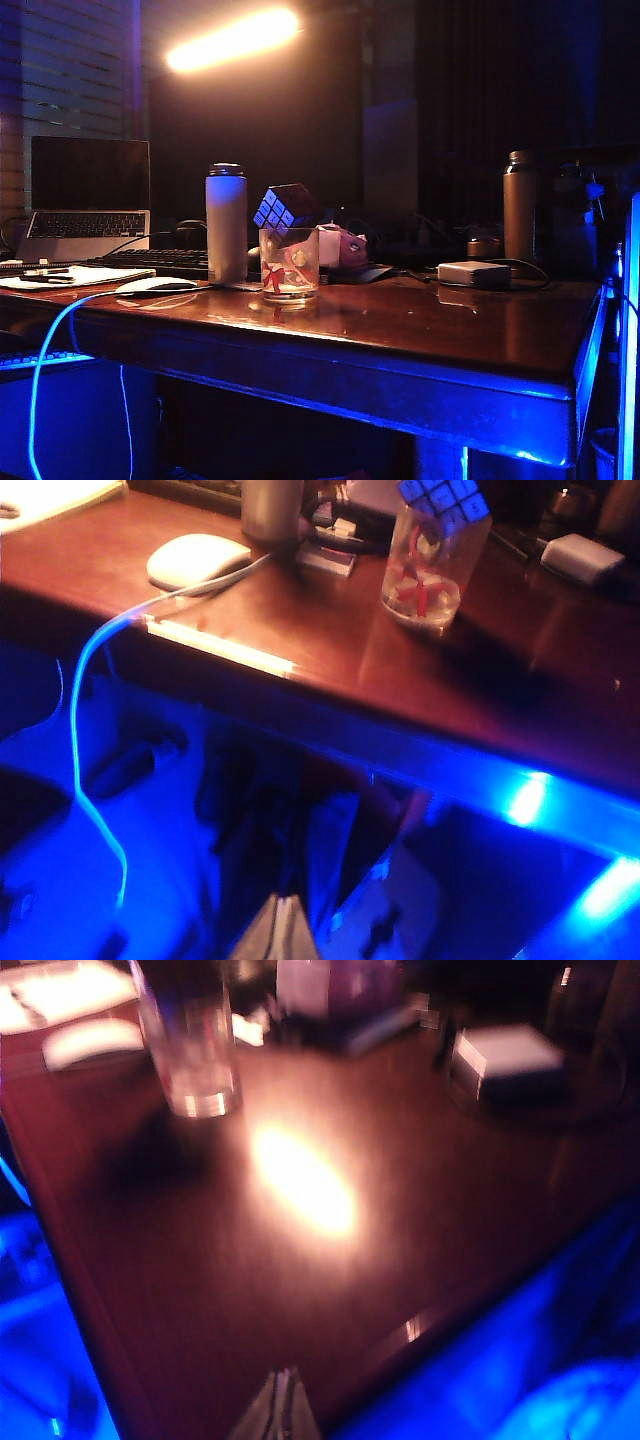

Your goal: Stack the Rubik's Cube on top of the glass cup.

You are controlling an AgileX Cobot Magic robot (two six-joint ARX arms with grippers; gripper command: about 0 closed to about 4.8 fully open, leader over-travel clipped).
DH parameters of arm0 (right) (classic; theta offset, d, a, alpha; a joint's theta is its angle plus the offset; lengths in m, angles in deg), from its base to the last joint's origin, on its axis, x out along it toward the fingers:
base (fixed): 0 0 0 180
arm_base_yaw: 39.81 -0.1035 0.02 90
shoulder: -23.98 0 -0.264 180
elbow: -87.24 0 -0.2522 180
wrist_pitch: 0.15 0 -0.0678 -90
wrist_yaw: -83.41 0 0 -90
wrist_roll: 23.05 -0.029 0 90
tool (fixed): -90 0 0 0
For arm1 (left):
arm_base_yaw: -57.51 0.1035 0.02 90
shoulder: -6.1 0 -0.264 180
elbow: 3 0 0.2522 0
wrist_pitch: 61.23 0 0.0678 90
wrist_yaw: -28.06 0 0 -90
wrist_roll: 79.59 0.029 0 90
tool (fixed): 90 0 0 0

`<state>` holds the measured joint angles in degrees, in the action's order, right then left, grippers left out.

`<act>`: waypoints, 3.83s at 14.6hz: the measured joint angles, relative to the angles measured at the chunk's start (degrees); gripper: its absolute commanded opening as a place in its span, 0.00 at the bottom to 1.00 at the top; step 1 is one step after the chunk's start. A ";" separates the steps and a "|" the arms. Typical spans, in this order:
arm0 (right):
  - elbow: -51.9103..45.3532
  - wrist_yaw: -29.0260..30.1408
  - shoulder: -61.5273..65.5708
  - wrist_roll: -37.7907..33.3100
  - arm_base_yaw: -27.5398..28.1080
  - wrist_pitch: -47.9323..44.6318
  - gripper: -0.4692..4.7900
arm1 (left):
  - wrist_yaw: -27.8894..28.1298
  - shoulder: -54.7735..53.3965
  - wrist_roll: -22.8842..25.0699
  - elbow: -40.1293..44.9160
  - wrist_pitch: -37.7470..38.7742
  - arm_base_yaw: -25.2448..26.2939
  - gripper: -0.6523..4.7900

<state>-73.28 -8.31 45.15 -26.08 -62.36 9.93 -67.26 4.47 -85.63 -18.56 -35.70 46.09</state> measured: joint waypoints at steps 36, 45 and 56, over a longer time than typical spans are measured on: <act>-5.14 0.31 -20.98 4.00 12.52 10.23 0.09 | -0.68 0.46 9.03 1.03 -2.56 3.96 0.12; -5.14 0.28 -20.98 4.00 14.38 10.56 0.09 | -0.66 1.42 9.03 1.16 -2.82 9.44 0.12; -5.14 0.28 -20.98 4.00 14.36 10.56 0.09 | -0.68 1.42 9.05 1.16 -2.82 9.44 0.12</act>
